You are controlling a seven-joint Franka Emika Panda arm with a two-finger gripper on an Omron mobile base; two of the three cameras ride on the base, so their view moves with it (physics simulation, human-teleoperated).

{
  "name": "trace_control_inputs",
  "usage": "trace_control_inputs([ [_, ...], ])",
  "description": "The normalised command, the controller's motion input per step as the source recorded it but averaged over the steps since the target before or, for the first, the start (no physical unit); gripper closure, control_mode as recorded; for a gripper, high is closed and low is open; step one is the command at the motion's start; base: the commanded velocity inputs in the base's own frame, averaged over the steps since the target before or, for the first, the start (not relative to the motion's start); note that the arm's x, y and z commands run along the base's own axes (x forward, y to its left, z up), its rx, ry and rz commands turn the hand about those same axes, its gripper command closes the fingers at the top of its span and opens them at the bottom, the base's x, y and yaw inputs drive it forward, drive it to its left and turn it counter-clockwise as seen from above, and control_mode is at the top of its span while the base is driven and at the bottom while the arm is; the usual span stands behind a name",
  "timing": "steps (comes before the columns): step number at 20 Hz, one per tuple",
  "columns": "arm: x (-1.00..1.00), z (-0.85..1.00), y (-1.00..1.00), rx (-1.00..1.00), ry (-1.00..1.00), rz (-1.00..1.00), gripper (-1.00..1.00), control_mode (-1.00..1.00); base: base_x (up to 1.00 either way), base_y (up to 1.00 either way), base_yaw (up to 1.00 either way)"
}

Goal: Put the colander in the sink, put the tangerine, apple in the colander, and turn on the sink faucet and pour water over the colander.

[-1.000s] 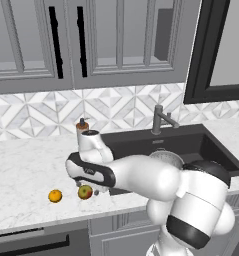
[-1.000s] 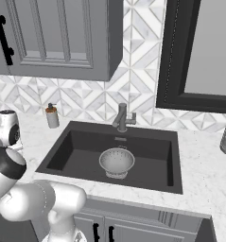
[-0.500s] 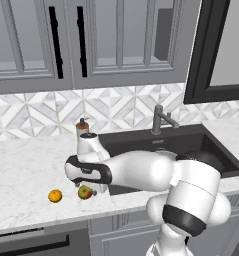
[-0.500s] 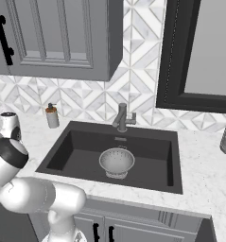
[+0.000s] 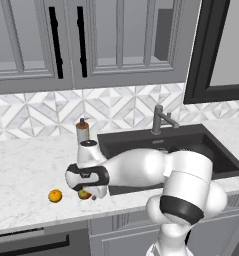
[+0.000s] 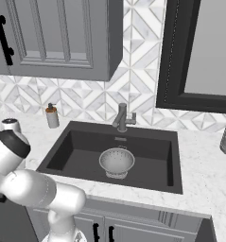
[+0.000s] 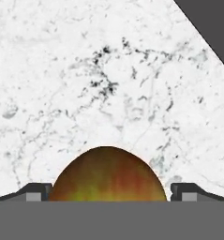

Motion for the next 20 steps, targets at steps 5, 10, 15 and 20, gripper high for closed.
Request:
trace_control_inputs([
  [5, 0.01, -0.51, 0.01, 0.00, 0.00, 0.00, -1.00, -1.00, 0.00, 0.00, 0.00],
  [10, 0.00, -0.27, 0.09, 0.00, -0.02, 0.00, 1.00, -1.00, 0.00, 0.00, 0.00],
  [15, -0.20, 0.05, -0.15, 0.01, -0.13, -0.05, 1.00, -1.00, 0.00, 0.00, 0.00],
  [20, -0.23, 0.54, -0.47, 0.02, -0.17, -0.27, 1.00, -1.00, 0.00, 0.00, 0.00],
])
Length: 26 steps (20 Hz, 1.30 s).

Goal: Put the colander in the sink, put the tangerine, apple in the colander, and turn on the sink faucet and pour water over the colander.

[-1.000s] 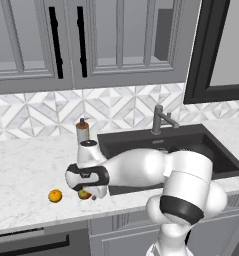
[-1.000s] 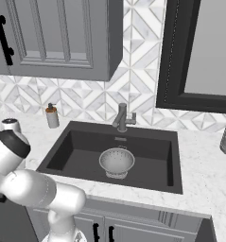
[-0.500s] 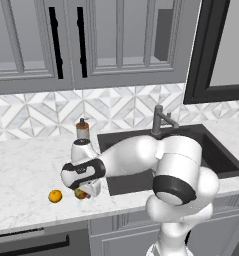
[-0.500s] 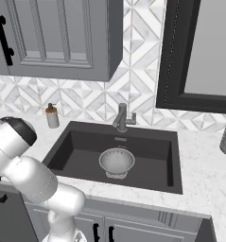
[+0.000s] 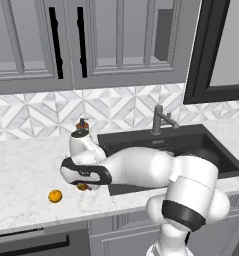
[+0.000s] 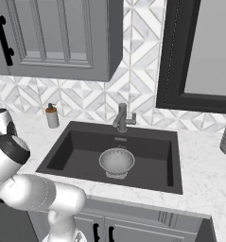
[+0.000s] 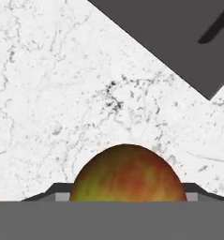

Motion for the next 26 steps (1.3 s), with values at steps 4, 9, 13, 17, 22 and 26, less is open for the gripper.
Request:
trace_control_inputs([
  [4, -0.30, 0.59, -0.83, 0.15, -0.24, -0.26, 1.00, -1.00, 0.00, 0.00, 0.00],
  [9, -0.20, 0.47, -0.98, 0.08, -0.18, -0.32, 1.00, -1.00, 0.00, 0.00, 0.00],
  [13, -0.13, 0.14, -0.97, 0.00, -0.08, -0.39, 1.00, -1.00, 0.00, 0.00, 0.00],
  [17, 0.00, 0.08, -0.96, -0.03, 0.00, -0.42, 1.00, -1.00, 0.00, 0.00, 0.00],
  [22, 0.06, 0.17, -0.82, -0.02, 0.00, -0.44, 1.00, -1.00, 0.00, 0.00, 0.00],
  [26, 0.35, 0.14, -0.69, -0.02, 0.02, -0.42, 1.00, -1.00, 0.00, 0.00, 0.00],
])
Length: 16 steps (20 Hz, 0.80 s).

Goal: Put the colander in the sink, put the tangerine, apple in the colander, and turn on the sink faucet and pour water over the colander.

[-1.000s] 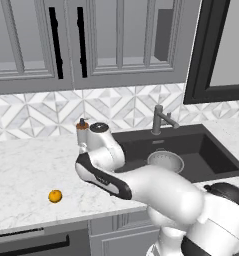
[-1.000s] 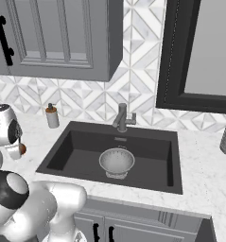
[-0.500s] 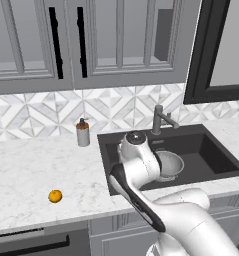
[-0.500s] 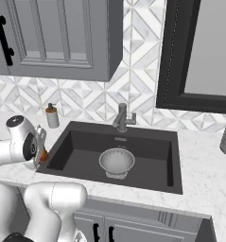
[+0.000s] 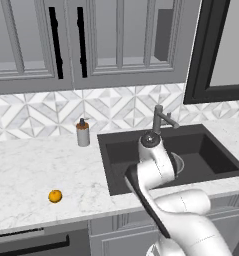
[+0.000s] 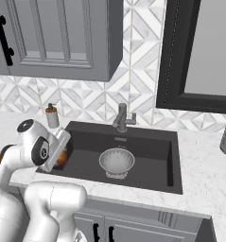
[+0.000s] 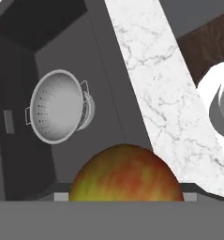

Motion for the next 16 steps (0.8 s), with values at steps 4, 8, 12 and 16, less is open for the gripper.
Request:
trace_control_inputs([
  [4, 0.60, 0.20, -0.58, -0.06, 0.20, -0.34, 1.00, -1.00, 0.00, 0.00, 0.00],
  [8, 0.66, 0.16, -0.49, -0.04, 0.18, -0.35, 1.00, -1.00, 0.00, 0.00, 0.00],
  [12, 0.61, 0.04, -0.42, -0.07, 0.26, -0.23, 1.00, -1.00, 0.00, 0.00, 0.00],
  [16, 0.52, 0.00, -0.18, -0.12, 0.35, -0.03, 1.00, -1.00, 0.00, 0.00, 0.00],
])
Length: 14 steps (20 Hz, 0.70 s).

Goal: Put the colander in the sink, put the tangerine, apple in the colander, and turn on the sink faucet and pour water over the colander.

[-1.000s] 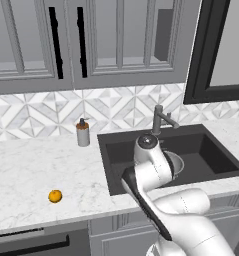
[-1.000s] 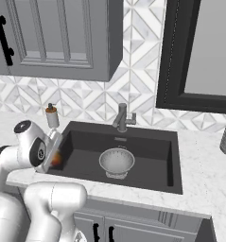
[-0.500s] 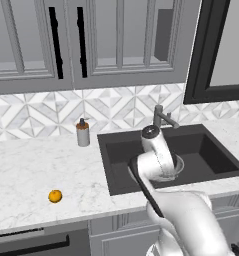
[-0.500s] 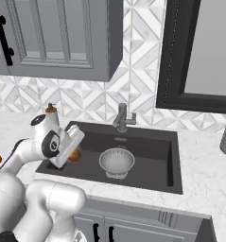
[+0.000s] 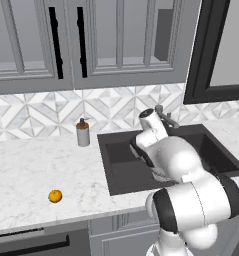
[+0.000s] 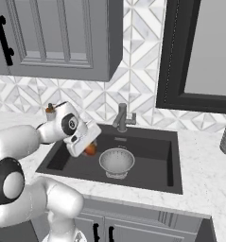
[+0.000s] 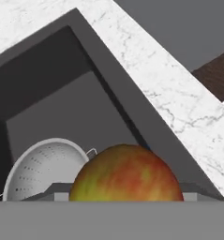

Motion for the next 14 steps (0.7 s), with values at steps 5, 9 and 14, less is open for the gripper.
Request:
trace_control_inputs([
  [5, 0.34, -0.13, -0.01, -0.08, 0.43, 0.06, 1.00, -1.00, 0.00, 0.00, 0.00],
  [9, 0.23, -0.51, -0.19, 0.00, 0.29, 0.04, 1.00, -1.00, 0.00, 0.00, 0.00],
  [14, 0.16, -0.66, -0.22, 0.04, 0.08, 0.01, 1.00, -1.00, 0.00, 0.00, 0.00],
])
